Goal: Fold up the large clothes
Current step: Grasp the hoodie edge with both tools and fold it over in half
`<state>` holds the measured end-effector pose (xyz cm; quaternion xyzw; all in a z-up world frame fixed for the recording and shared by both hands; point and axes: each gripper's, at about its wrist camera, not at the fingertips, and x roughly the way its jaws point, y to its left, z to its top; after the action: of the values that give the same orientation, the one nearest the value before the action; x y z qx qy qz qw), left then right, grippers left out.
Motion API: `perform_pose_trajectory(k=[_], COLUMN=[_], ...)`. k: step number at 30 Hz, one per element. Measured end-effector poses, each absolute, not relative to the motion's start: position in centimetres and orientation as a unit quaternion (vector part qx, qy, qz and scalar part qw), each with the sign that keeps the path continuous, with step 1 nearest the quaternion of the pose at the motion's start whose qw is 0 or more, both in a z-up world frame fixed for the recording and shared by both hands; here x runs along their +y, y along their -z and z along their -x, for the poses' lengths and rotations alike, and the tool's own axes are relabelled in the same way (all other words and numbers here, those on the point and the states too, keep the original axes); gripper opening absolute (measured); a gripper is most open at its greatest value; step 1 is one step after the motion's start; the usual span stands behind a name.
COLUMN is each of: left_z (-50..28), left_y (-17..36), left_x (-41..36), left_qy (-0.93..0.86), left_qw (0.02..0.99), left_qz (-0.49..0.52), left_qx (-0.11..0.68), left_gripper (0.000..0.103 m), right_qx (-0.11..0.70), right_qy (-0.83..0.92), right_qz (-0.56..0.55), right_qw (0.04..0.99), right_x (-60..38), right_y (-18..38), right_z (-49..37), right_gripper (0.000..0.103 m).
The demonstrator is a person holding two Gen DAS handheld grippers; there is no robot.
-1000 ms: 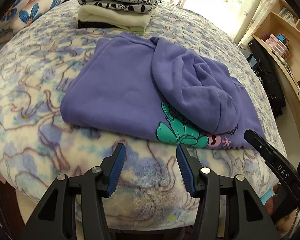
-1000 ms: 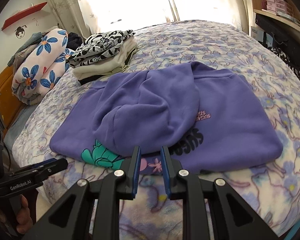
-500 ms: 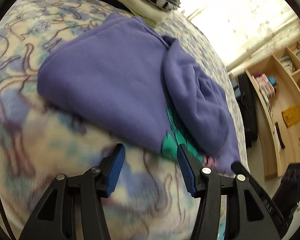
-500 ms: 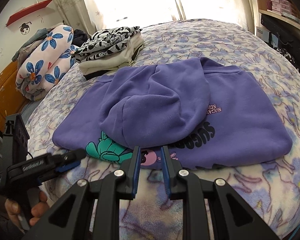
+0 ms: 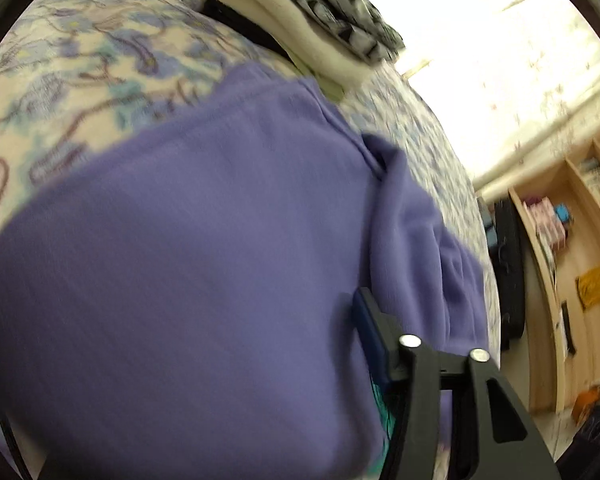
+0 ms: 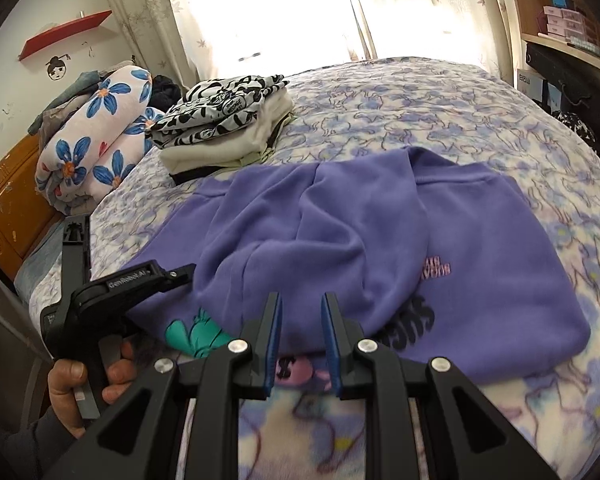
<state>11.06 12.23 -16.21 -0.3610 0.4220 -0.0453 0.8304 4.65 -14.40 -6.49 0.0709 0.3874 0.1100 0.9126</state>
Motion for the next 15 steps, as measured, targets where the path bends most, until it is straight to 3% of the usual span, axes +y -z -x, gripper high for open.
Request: perform_pose_trajectory(k=[1,4,9,15], left_z=[-11.2,-11.1,-10.2,-9.0], left_y=[16.1,15.3,12.0,7.3], left_x=[12.6,12.5,10.4,6.7], left_qy=[0.038,0.036,0.039,0.068], left_qw=[0.833,0.848,0.9,0.935], left_qz=[0.362,0.349,0.244,0.137], left_qx=[0.417,0.398,0.358,0.319], left_gripper=[0.03,0.022,0.019,0.018], right_qx=[0.385,0.373,0.37,0.432], right_qy=[-0.106,-0.091,-0.1,-0.116], right_qz=[-0.067,-0.043,-0.012,-0.016], right_qw=[0.914,0.923,0.924,0.894], right_x=[-14.3,-13.7,-12.0,-11.8], right_y=[6.4,6.1,7.1,12.0], right_z=[-5.1,-7.1,-10.4,-11.6], right_gripper=[0.02,0.02,0.02,0.019])
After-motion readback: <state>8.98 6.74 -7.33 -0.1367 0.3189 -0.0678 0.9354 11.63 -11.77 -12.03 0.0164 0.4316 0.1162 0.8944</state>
